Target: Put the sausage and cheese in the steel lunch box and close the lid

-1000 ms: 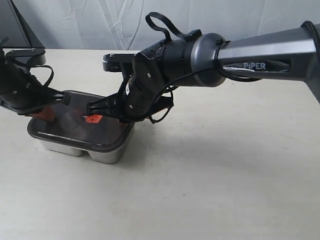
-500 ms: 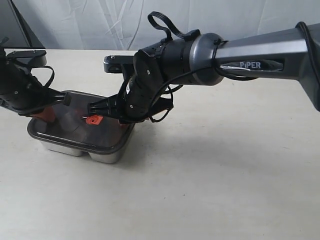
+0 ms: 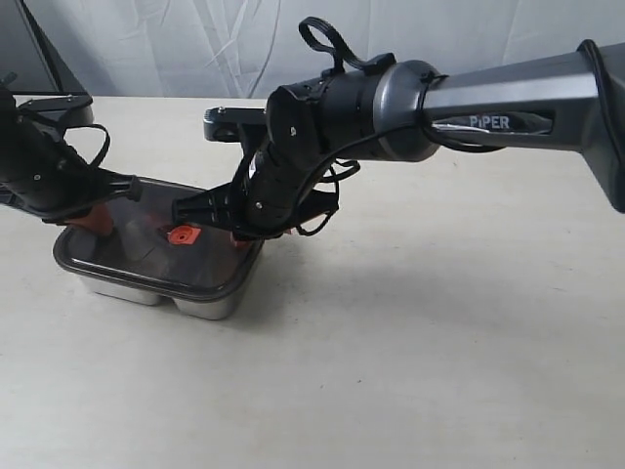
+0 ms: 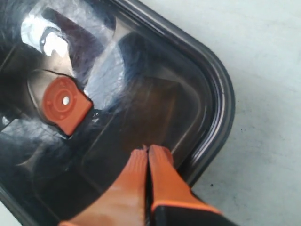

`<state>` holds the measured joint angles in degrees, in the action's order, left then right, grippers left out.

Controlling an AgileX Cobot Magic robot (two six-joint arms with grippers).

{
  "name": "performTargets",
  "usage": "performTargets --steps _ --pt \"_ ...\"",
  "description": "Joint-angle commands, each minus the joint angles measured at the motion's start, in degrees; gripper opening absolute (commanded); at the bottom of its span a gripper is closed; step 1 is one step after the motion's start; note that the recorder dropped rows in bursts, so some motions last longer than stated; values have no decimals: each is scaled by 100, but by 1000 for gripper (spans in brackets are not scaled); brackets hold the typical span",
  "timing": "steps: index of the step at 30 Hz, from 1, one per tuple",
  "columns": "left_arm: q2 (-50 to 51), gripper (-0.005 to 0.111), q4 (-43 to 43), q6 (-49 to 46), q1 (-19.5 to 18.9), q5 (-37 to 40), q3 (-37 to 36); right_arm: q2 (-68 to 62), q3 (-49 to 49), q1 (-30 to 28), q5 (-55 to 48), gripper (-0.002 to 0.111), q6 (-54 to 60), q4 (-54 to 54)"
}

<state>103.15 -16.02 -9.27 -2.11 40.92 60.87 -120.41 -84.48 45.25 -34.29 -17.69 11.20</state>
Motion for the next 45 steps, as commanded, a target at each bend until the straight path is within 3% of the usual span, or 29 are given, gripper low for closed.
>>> performTargets --steps 1,6,11,16,20,26,31,38,43,45 --pt "-224 0 108 -2 -2 -221 -163 130 128 71 -468 -1 10 -197" --pt "-1928 0 108 -20 -2 -886 -163 1263 16 -110 -563 -1 -12 -869" --pt "-3596 0 -115 -326 -2 -914 -445 2178 94 -109 -1236 -1 147 -1452" --pt "-4928 0 -688 -806 -2 -892 -1066 3082 1084 83 -757 -1 154 -1469" --pt "-5682 0 -642 -819 -2 -825 -1353 3730 2006 228 -259 -1 126 -1469" --pt "-6127 0 -596 -768 -2 -621 -1404 4271 2857 228 -4 -1 75 -1455" --pt "-6214 0 -580 -768 -2 -621 -1404 4281 2936 228 -560 -1 75 -1451" --pt "-6214 0 -580 -768 -2 -621 -1404 4281 2936 228 -203 -1 75 -1451" --pt "-6214 0 -528 -768 -2 -621 -1404 4818 2936 74 49 -1 -174 -2367" --pt "-6223 0 -393 -768 -2 -636 -1404 5357 2936 -236 88 -1 -204 -2660"
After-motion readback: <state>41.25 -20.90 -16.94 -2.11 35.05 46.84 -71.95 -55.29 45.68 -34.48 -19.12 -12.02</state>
